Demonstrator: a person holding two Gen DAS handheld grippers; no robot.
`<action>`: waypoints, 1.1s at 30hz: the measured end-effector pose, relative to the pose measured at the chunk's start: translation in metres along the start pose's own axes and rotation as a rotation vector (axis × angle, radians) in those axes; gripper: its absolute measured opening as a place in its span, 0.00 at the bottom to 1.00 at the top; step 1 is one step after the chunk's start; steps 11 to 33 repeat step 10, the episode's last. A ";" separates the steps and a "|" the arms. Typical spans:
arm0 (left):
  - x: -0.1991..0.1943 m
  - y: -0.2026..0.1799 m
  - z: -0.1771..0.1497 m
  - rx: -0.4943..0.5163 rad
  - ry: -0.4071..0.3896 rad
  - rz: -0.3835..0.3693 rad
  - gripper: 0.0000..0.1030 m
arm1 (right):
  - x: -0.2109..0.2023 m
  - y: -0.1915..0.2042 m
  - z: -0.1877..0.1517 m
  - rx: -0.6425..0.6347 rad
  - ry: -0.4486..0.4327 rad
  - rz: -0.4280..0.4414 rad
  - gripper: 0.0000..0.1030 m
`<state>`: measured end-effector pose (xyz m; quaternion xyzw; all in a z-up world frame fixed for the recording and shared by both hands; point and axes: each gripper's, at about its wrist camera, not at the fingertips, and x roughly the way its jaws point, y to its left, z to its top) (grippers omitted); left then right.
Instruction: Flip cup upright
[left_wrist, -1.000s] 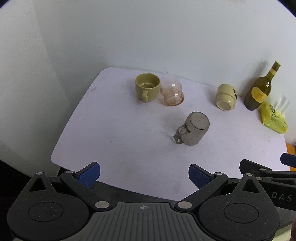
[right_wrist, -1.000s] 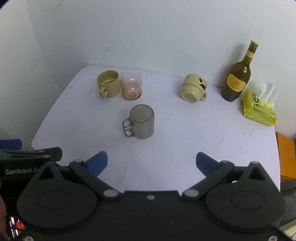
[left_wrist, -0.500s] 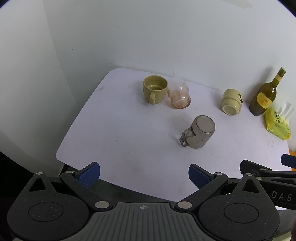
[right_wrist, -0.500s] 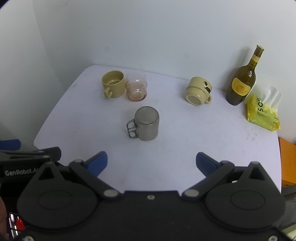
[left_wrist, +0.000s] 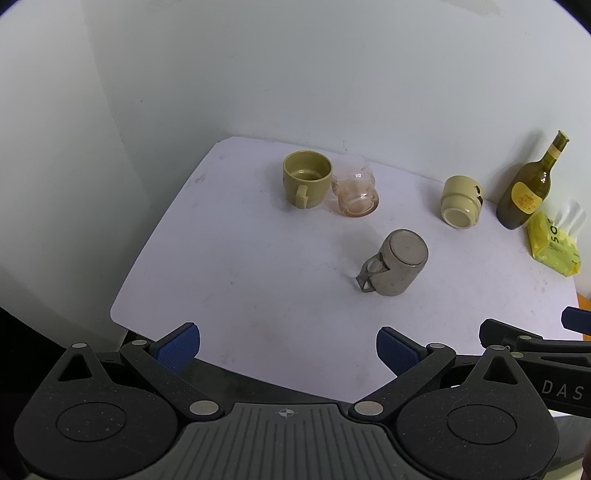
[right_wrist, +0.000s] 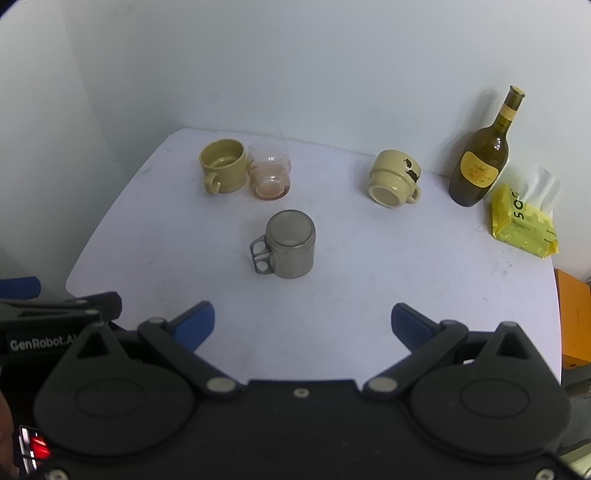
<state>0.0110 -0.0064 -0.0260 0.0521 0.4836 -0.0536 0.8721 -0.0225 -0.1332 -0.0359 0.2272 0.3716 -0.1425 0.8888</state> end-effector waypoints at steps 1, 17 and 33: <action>0.000 0.000 0.000 0.001 0.000 0.001 1.00 | 0.000 0.000 0.000 0.001 0.002 0.000 1.00; 0.000 0.001 -0.001 0.002 -0.005 0.005 1.00 | 0.002 0.006 0.001 0.002 0.005 -0.001 1.00; 0.000 0.001 -0.001 0.002 -0.005 0.005 1.00 | 0.002 0.006 0.001 0.002 0.005 -0.001 1.00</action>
